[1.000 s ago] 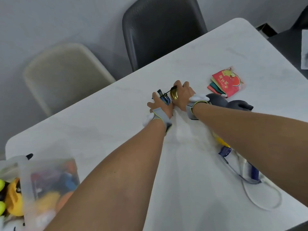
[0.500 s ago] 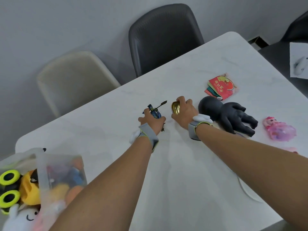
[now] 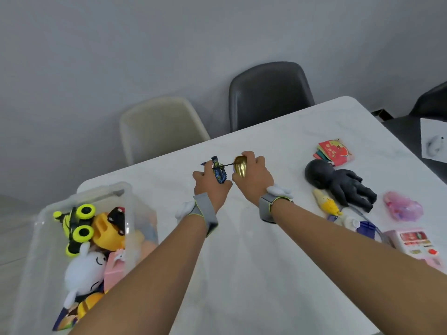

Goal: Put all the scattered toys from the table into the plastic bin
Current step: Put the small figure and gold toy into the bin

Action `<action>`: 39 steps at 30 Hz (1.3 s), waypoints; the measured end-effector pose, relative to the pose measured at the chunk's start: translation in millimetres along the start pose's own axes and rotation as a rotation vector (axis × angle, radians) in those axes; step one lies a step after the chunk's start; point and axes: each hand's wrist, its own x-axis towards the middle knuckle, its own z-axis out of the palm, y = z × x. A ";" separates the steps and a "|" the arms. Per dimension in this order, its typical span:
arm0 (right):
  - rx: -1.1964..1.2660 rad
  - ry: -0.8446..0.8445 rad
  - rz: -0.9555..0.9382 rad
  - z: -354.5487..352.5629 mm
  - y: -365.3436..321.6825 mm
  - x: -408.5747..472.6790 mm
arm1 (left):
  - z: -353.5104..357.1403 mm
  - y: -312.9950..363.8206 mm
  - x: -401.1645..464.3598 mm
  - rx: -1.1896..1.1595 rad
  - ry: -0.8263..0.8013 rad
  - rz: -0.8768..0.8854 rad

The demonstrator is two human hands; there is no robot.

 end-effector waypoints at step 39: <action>-0.549 -0.230 -0.522 209.7 -229.7 -209.3 | -259.5 -336.8 -94.8 0.493 0.326 -0.256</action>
